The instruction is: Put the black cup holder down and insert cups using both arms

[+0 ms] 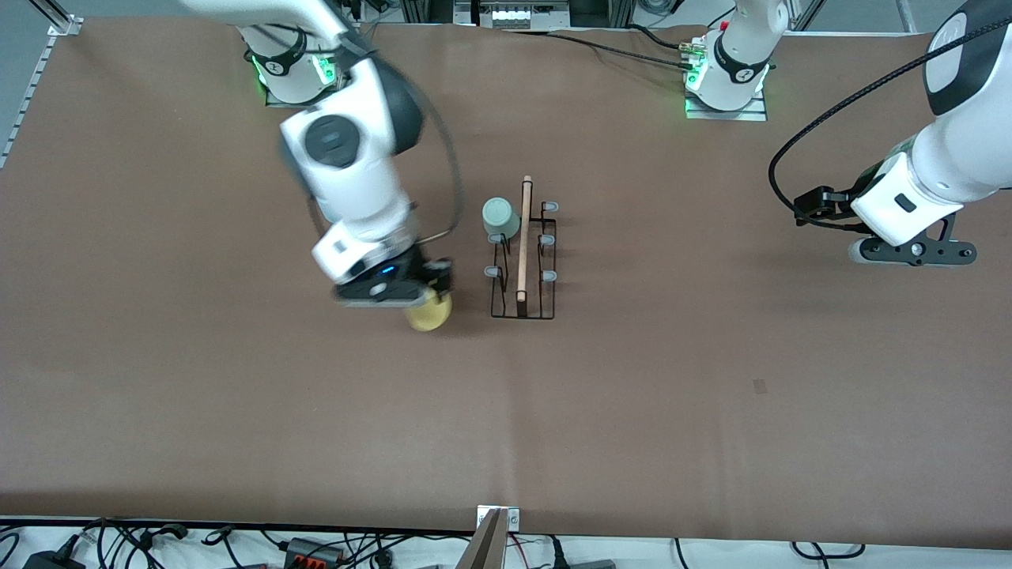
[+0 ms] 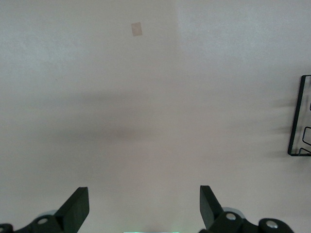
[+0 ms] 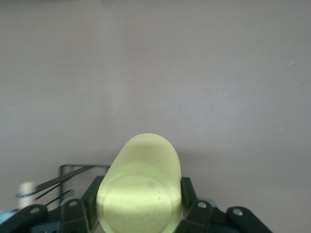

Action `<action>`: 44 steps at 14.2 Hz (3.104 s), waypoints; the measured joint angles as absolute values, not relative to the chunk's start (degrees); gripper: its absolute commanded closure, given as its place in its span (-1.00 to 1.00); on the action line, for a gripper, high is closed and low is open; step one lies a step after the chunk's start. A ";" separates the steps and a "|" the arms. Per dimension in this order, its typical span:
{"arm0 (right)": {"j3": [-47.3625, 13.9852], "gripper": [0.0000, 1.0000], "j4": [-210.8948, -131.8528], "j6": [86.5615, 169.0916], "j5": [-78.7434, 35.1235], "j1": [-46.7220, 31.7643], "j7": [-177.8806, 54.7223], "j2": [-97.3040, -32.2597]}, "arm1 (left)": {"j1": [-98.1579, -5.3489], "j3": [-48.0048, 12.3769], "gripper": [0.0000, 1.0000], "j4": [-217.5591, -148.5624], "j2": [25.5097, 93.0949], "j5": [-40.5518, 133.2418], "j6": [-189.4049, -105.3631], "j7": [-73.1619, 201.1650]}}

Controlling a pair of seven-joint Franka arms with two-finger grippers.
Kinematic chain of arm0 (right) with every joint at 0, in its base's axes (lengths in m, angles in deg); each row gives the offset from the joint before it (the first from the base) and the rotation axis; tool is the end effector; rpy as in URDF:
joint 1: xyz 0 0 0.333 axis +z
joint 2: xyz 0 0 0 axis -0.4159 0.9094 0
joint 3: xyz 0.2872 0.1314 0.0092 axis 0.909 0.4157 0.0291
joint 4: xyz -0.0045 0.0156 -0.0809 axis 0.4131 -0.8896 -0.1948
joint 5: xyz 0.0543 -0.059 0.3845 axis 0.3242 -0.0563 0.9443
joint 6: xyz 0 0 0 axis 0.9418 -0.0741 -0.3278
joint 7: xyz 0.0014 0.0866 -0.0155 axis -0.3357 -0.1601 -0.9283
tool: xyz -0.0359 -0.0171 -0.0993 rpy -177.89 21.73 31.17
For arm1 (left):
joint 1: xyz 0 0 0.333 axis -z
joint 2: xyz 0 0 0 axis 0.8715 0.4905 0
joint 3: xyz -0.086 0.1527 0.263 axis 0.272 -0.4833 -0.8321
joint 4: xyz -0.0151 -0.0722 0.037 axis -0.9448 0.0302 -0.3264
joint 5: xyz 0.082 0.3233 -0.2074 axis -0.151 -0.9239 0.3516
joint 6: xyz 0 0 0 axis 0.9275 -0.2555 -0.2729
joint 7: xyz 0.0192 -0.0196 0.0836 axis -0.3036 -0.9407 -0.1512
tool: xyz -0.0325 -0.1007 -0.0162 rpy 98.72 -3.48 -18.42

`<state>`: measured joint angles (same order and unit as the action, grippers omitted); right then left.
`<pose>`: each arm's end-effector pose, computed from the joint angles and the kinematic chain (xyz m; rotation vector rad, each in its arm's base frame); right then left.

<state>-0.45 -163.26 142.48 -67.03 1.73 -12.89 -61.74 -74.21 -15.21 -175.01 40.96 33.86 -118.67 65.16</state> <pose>0.5747 0.4061 0.3960 -3.0046 0.0958 -0.3062 0.5767 -0.0556 0.5422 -3.0943 0.0604 0.2691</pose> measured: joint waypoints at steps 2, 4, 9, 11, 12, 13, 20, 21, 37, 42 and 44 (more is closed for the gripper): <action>-1.16 0.92 -162.87 142.48 -67.04 5.38 -8.65 -60.37 | -74.21 -15.20 -1.00 -175.01 40.96 33.86 -118.67 65.16; -1.51 0.89 -162.57 142.57 -67.04 6.67 -7.34 -59.13 | -74.21 -15.20 -1.00 -175.01 40.96 33.86 -118.67 65.16; -1.68 0.86 -161.63 143.49 -67.04 7.34 -7.30 -57.91 | -74.21 -15.20 -1.00 -175.01 40.96 33.87 -118.66 65.16; -1.70 0.86 -161.42 143.81 -67.04 7.84 -7.30 -57.74 | -74.21 -15.20 -1.00 -175.01 40.96 33.87 -118.66 65.16; -1.70 0.86 -161.29 143.83 -67.04 8.02 -7.30 -57.68 | -74.21 -15.20 -1.00 -175.01 40.96 33.87 -118.66 65.16; -1.70 0.86 -161.07 143.82 -67.04 8.21 -7.30 -57.55 | -74.21 -15.20 -1.00 -175.01 40.96 33.87 -118.67 65.16; -1.70 0.79 -160.22 143.82 -67.02 9.54 -7.08 -57.11 | -74.21 -15.20 -1.00 -175.01 40.96 33.87 -118.67 65.16; -1.69 0.73 -160.21 143.82 -67.02 10.01 -6.76 -56.91 | -74.21 -15.20 -1.00 -175.01 40.96 33.87 -118.67 65.16; -4.41 -1.00 -158.65 132.59 -67.04 2.18 -12.76 -62.95 | -74.25 -15.20 -1.00 -175.02 40.96 33.87 -118.66 65.18; -4.60 -1.00 -159.50 117.39 -62.23 -15.62 -28.67 -75.20 | -74.59 -15.81 -1.00 -174.85 40.94 35.28 -118.69 71.64; -4.86 -1.00 -159.96 113.57 -60.88 -23.06 -38.80 -78.23 | -72.86 -19.41 -1.00 -174.83 40.76 36.12 -118.69 74.33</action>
<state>-4.86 -159.96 113.57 -60.88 -23.06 -38.80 -78.23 -72.86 -19.41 -174.83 40.76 36.12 -118.69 74.33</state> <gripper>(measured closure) 0.000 0.000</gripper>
